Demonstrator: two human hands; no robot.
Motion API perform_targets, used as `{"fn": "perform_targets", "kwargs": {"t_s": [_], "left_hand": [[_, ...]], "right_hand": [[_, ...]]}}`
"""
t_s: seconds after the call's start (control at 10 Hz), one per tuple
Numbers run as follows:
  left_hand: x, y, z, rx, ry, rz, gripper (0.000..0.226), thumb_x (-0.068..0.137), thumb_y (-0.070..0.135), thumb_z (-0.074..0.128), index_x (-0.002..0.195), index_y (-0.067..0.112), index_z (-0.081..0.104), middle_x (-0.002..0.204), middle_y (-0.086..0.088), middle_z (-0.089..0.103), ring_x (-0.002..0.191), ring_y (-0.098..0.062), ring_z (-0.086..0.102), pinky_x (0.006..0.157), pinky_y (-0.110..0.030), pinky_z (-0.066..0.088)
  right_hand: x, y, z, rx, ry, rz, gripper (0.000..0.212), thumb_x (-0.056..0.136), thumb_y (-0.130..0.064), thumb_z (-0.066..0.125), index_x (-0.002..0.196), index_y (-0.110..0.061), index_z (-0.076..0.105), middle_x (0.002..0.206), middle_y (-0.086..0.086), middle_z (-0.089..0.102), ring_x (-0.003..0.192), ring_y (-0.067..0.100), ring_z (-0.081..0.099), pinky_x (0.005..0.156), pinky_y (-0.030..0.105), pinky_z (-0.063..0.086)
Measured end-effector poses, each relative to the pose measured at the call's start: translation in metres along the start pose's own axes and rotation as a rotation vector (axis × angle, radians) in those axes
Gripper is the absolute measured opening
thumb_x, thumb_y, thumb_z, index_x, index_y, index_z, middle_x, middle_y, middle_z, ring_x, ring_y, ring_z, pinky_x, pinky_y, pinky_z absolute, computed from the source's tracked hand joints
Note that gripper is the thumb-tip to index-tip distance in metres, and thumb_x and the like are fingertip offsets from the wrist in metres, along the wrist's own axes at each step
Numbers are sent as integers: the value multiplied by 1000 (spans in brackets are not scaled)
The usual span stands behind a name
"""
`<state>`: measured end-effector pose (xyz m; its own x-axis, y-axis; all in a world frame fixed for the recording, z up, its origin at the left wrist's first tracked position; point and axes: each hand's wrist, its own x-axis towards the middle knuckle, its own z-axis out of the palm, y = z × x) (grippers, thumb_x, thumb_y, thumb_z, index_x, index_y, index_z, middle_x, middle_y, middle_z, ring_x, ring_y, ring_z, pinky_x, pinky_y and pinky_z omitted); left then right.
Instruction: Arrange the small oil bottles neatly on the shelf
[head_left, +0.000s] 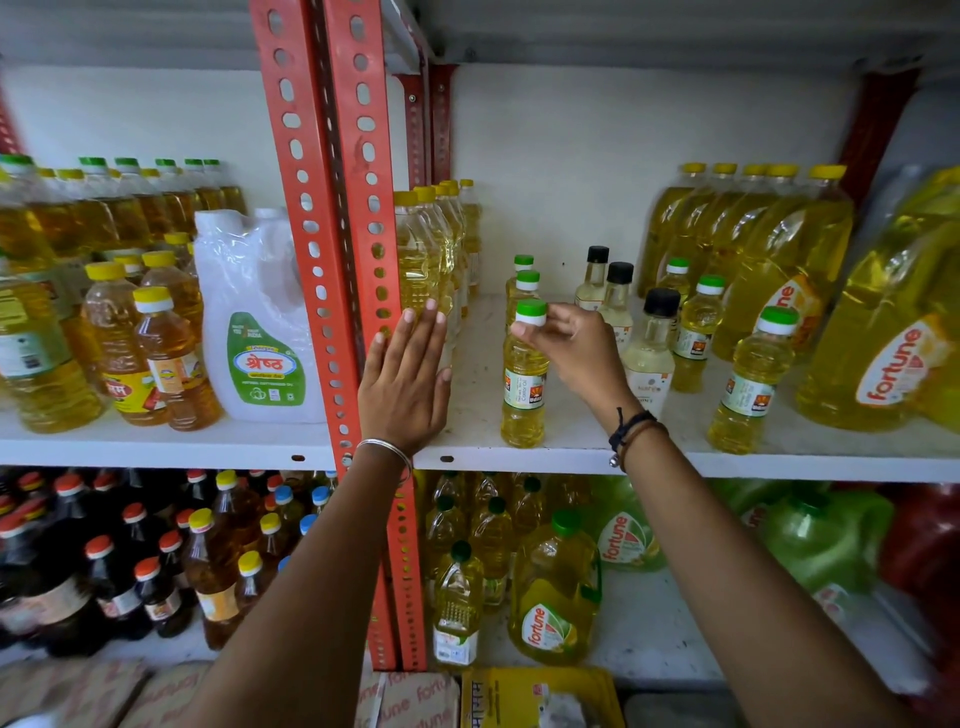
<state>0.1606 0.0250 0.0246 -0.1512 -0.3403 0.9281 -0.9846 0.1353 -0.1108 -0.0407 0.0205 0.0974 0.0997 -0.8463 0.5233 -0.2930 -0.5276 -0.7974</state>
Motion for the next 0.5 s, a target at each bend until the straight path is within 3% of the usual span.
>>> {"fn": "perform_targets", "kwargs": {"t_s": [0.2,0.3,0.4,0.5], "left_hand": [[1,4,-3,16,-32,-9,59,95,37,32,148,10,28,155,-4,25,147,-14,1,118,-37,-1],[1,8,-10,-52,-50,-38,59,97,38,30,149,10,28,156,-7,24,147,-16,1,118,-39,-2],[12,23,-18,-161,24,-21,58,97,36,30,148,8,27,156,-9,25,147,-17,5,118,-42,1],[46,55,-36,-243,75,25,57,98,35,29,147,7,27,155,-11,25,147,-16,3,118,-42,2]], "right_hand": [[-7,-4,-3,-42,25,-11,33,83,-35,66,109,-15,64,105,2,70,97,13,64,88,28,52],[-16,-14,-20,-72,139,-91,41,85,-36,63,115,-8,60,110,2,67,96,7,60,77,1,45],[-21,-24,-49,-106,276,-230,37,90,-36,55,114,-8,61,110,1,68,94,5,60,76,1,44],[-19,-35,-82,-97,395,-333,38,93,-39,48,116,-10,60,113,6,69,97,6,61,81,11,49]]}}
